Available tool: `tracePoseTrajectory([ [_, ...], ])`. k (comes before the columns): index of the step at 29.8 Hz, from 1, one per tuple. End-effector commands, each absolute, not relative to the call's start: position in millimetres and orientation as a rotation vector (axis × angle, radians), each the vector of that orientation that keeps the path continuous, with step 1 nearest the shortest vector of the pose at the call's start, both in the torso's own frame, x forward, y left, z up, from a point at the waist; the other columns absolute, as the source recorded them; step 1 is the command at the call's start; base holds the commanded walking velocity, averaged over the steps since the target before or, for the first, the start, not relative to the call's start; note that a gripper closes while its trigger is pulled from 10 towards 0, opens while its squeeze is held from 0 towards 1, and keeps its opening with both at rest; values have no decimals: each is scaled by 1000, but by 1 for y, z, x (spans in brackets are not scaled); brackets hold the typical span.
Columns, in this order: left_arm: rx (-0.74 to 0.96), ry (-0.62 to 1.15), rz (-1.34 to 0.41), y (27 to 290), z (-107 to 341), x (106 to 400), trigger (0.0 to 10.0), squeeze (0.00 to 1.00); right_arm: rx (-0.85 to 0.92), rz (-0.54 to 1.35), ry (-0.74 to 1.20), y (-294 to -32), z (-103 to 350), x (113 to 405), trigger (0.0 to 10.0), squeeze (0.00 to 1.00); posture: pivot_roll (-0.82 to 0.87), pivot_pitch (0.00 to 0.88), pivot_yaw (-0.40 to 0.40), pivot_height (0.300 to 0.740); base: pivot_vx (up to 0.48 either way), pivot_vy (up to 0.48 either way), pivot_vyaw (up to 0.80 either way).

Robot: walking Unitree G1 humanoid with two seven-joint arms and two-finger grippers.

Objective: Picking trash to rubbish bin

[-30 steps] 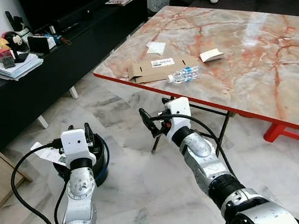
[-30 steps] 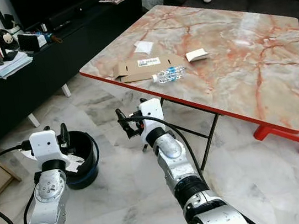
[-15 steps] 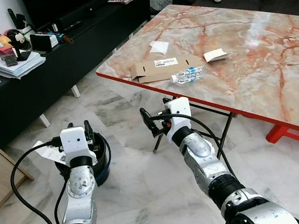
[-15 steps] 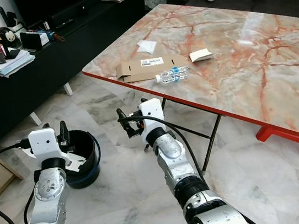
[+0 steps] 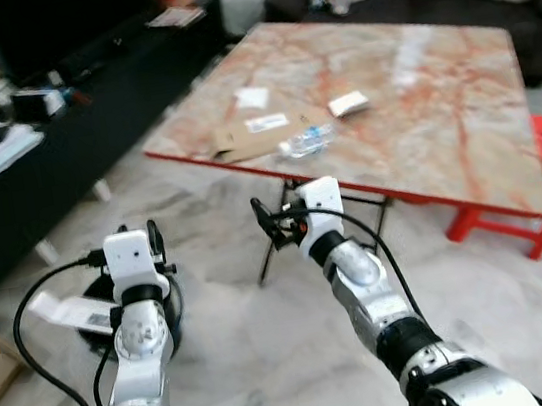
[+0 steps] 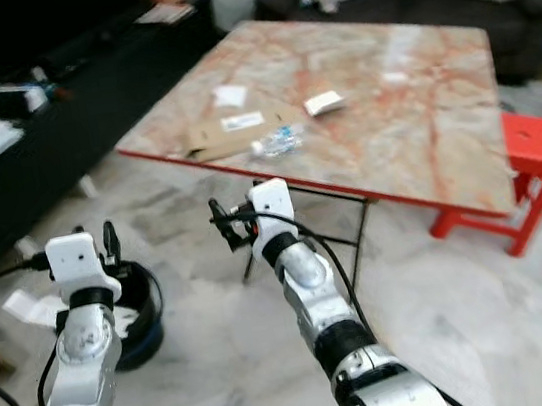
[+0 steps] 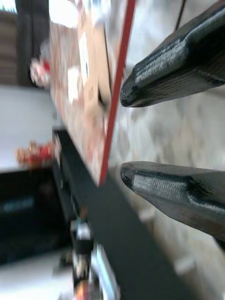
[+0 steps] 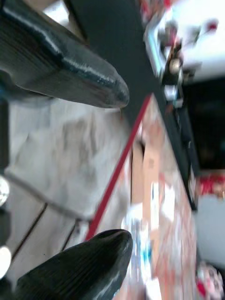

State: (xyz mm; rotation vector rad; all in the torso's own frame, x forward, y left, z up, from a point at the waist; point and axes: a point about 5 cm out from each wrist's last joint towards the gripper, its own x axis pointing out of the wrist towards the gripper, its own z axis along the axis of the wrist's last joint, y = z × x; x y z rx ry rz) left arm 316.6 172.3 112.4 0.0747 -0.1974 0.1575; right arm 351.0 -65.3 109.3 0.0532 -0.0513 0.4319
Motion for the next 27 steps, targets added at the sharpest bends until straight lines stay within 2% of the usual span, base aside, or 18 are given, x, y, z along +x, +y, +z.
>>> tracePoseTrajectory([
  [1,79,-201,171,179,115,317,10000,0,67,442,-59,-59,113,351,10000,0,-26,2,-8,740,0,405,-800],
  [4,82,-203,173,180,116,317,10000,0,67,443,-60,-59,113,351,10000,0,-25,7,-10,740,0,407,-800],
  [22,102,-222,150,175,121,318,10000,0,88,440,-60,-58,115,352,10000,0,-25,15,-9,740,0,0,-800],
  [27,102,-228,139,173,123,318,10000,0,88,436,-69,-58,117,353,10000,0,-26,13,-8,740,0,0,0],
])
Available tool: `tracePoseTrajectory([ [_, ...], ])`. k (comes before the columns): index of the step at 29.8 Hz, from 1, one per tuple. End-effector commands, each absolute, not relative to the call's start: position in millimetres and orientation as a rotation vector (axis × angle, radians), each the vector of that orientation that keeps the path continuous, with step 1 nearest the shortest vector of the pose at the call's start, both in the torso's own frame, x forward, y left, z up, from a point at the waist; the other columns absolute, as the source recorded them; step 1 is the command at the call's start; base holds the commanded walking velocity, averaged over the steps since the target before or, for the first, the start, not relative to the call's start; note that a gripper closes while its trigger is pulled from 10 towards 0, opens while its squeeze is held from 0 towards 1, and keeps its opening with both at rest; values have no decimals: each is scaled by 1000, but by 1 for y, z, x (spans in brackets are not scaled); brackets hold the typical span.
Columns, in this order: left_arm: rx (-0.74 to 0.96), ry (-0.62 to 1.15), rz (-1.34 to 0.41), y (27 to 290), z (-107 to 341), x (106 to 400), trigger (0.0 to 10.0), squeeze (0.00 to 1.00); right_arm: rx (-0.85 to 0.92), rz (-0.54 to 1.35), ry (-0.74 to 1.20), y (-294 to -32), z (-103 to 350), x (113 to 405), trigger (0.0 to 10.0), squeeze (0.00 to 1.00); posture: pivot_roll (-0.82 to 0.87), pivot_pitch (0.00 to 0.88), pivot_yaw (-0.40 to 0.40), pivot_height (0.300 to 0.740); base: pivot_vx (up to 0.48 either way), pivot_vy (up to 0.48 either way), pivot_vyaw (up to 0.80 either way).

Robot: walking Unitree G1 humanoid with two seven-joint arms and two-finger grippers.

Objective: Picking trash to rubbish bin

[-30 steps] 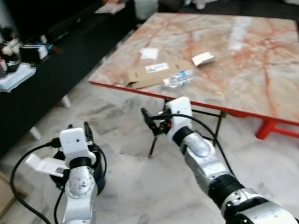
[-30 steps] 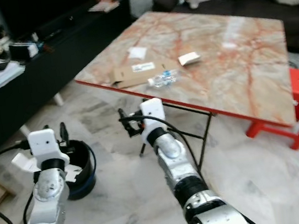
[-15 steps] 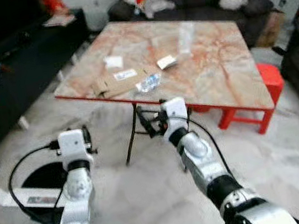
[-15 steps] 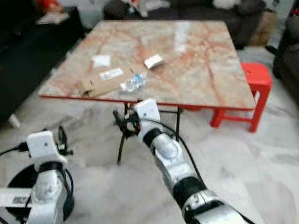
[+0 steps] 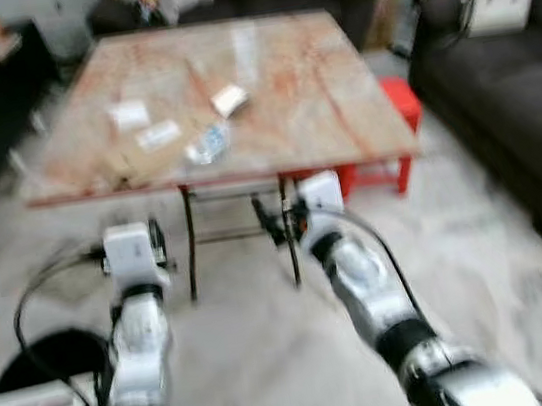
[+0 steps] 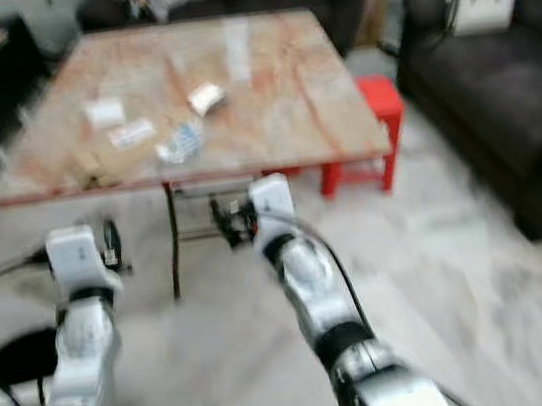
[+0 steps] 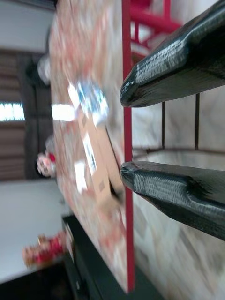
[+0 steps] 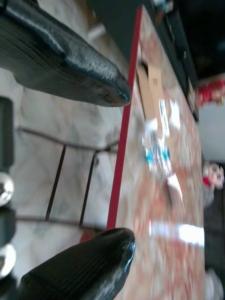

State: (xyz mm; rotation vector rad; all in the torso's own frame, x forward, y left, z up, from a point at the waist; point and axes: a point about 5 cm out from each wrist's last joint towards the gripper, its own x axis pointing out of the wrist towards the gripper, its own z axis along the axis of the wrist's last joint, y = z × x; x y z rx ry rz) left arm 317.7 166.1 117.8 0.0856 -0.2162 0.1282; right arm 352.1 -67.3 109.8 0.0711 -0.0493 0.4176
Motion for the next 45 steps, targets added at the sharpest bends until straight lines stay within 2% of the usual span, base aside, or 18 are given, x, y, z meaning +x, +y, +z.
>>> tracePoseTrajectory([
  [1,102,-234,139,172,124,319,10000,0,88,433,-70,-59,117,353,10000,0,-25,13,-7,740,0,0,0],
  [16,128,-214,131,173,124,321,10000,0,50,461,-75,-55,115,350,10000,0,-24,13,2,740,0,0,0],
  [45,152,-206,103,173,125,322,10000,0,110,478,-100,-47,116,345,10000,0,-14,0,25,740,287,0,144],
])
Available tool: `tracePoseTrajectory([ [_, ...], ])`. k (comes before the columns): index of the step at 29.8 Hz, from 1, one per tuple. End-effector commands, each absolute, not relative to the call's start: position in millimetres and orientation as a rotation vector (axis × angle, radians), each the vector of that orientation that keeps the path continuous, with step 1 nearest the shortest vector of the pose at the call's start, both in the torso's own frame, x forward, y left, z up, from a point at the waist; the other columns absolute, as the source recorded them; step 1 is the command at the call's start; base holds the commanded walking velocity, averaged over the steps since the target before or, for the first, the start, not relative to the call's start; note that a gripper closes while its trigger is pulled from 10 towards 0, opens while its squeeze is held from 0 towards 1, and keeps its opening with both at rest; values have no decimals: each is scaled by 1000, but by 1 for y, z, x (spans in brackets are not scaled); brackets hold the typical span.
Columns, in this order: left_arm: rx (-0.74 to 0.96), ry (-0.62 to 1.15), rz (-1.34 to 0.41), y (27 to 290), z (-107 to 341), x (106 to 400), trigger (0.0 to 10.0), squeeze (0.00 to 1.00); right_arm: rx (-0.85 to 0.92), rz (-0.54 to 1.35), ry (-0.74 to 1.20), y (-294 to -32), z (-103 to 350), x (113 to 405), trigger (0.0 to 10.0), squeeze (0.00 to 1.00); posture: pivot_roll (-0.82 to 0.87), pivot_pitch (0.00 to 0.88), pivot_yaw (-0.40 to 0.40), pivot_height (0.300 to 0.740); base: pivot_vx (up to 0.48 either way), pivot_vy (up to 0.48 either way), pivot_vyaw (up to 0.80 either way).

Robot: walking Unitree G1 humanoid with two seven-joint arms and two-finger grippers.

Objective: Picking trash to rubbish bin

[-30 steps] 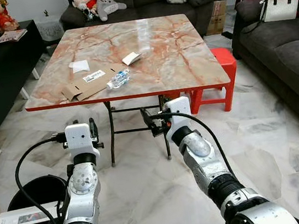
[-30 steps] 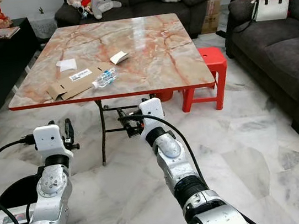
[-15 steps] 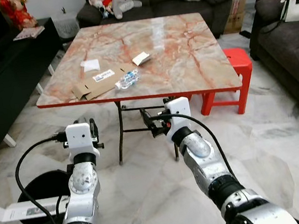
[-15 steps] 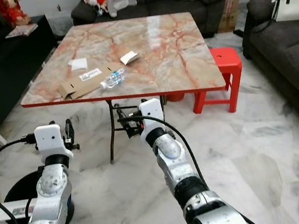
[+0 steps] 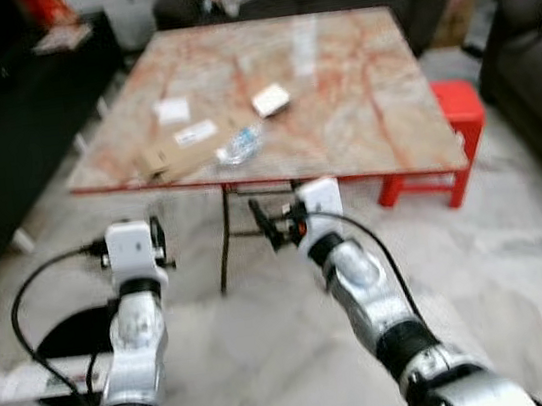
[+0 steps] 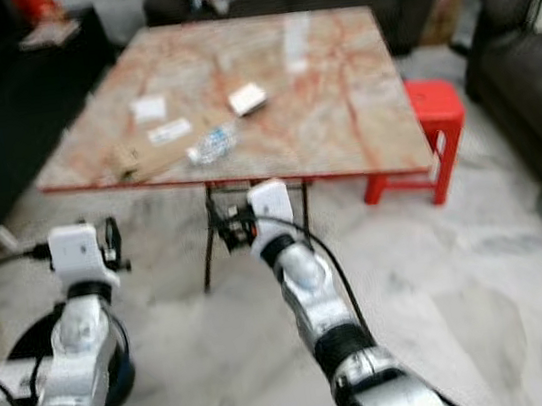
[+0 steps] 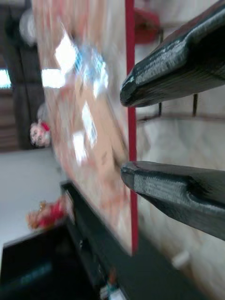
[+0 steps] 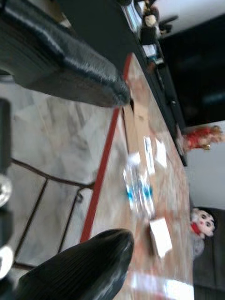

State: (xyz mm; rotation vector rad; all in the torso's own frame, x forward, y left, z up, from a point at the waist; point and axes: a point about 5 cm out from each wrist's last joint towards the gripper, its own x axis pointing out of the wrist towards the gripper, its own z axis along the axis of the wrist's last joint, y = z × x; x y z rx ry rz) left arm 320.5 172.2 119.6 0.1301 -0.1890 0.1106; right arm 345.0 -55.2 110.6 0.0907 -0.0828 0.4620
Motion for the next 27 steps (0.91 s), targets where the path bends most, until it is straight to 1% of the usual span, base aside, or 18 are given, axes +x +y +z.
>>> tracePoseTrajectory([
  [1,152,-205,101,173,125,322,10000,0,109,477,-100,-47,116,345,10000,0,-13,0,25,740,311,0,0],
  [27,146,-212,97,171,126,322,10000,0,93,488,-108,-47,117,345,10000,0,-15,0,25,740,312,0,0],
])
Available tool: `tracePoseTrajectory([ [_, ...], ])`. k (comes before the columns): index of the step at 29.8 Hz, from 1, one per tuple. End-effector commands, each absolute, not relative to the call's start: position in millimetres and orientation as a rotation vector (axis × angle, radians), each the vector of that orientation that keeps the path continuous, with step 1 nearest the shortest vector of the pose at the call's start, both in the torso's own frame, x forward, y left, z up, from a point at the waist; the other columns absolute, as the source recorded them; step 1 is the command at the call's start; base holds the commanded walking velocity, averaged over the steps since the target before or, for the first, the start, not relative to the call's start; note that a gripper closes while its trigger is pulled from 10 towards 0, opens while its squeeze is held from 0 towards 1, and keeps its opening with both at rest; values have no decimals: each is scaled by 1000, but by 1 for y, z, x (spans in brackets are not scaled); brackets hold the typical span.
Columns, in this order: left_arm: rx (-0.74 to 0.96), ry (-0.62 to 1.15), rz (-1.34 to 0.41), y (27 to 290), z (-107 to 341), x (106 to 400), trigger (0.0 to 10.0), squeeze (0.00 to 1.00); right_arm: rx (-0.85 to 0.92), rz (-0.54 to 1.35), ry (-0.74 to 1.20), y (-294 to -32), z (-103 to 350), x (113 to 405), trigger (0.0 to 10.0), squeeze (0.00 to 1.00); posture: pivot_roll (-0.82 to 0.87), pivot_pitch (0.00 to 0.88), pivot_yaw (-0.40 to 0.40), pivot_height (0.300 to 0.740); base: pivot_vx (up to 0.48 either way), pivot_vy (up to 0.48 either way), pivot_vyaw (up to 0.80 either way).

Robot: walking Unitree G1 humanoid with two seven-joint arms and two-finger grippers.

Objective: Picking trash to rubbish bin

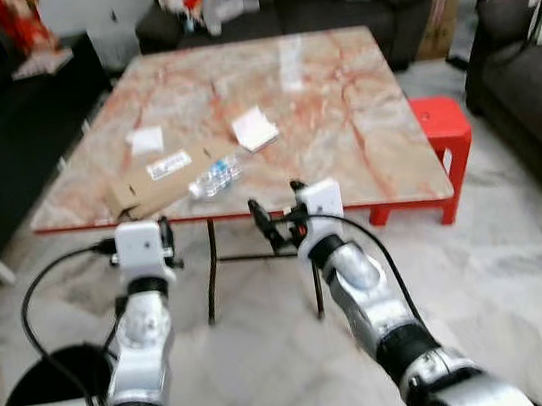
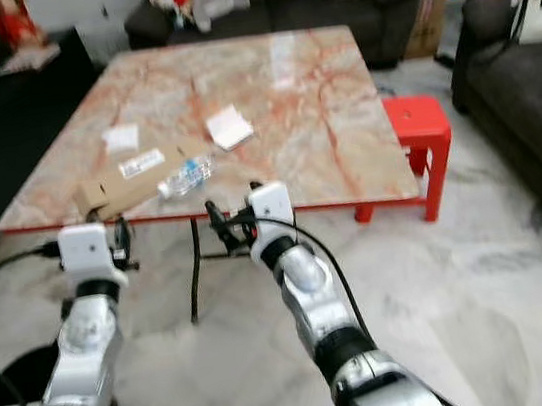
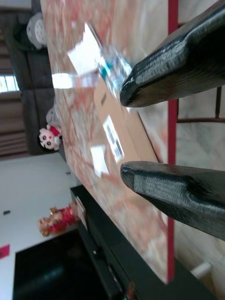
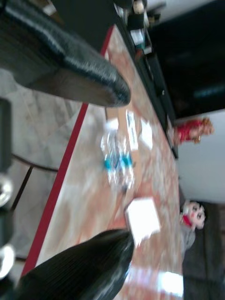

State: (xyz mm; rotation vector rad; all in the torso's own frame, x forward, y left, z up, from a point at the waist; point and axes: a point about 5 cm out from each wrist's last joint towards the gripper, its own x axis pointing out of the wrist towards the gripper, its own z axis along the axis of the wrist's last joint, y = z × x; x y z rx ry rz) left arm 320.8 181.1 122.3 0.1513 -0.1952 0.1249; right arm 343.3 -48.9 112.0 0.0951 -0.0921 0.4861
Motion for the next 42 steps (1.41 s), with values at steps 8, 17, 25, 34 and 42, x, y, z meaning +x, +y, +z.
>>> tracePoseTrajectory([
  [8,147,-213,100,172,127,323,10000,0,102,489,-104,-46,116,344,10000,0,-14,0,23,740,310,0,202],
  [17,145,-216,106,172,128,323,10000,0,100,491,-105,-47,116,344,10000,0,-15,0,22,740,311,0,0],
  [25,145,-217,114,174,129,323,10000,0,113,484,-106,-48,117,345,10000,0,-12,7,19,740,313,0,161],
  [34,143,-218,113,173,129,323,10000,0,118,484,-105,-48,117,345,10000,0,-14,11,20,740,312,0,0],
  [42,144,-221,116,174,130,324,10000,0,122,488,-103,-47,117,345,10000,0,-13,13,19,740,312,0,0],
])
